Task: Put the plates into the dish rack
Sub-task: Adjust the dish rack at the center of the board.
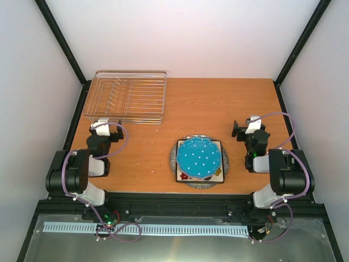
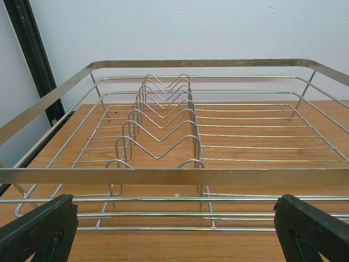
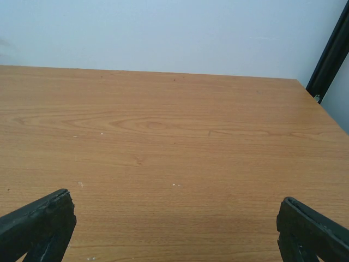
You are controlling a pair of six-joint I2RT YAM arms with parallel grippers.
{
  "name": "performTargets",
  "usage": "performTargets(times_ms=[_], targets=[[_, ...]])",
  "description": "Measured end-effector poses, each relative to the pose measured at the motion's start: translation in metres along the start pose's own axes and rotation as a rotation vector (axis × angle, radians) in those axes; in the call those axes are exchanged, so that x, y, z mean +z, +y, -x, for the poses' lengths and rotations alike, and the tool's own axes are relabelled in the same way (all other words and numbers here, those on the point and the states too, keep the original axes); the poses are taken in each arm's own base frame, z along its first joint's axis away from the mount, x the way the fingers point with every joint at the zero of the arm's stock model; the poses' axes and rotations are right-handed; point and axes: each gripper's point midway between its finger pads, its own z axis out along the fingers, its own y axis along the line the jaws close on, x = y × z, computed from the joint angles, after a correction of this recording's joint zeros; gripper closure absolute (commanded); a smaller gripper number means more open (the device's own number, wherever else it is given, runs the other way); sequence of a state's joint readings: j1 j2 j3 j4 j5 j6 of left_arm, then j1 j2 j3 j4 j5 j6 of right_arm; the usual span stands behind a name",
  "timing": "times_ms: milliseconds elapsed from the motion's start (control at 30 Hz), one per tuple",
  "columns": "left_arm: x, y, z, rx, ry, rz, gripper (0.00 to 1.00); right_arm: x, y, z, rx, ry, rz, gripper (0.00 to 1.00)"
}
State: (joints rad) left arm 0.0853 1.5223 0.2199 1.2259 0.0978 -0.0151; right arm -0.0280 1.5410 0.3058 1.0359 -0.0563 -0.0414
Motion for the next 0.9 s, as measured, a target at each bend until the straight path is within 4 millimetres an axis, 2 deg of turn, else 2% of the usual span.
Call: performTargets(times_ms=[633,733,800,833,900], targets=[[0.000,0.000,0.000,0.001,0.000,0.000,0.00,0.000,0.000,0.000,0.000,0.000,0.000,0.00],[0.008,0.007,0.000,-0.010,0.049,0.035,0.00,-0.002,0.003,0.003,-0.007,0.036,0.018,0.00],[0.023,0.018,0.024,-0.040,0.056,0.088,0.00,0.002,0.006,0.027,-0.005,0.044,0.038,0.00],[0.029,0.022,0.047,-0.056,0.037,0.108,0.00,0.006,0.008,0.050,0.001,0.031,0.048,0.00],[0.038,0.029,0.097,-0.103,-0.005,0.135,0.00,0.018,0.010,0.108,0.037,-0.007,0.065,0.00]])
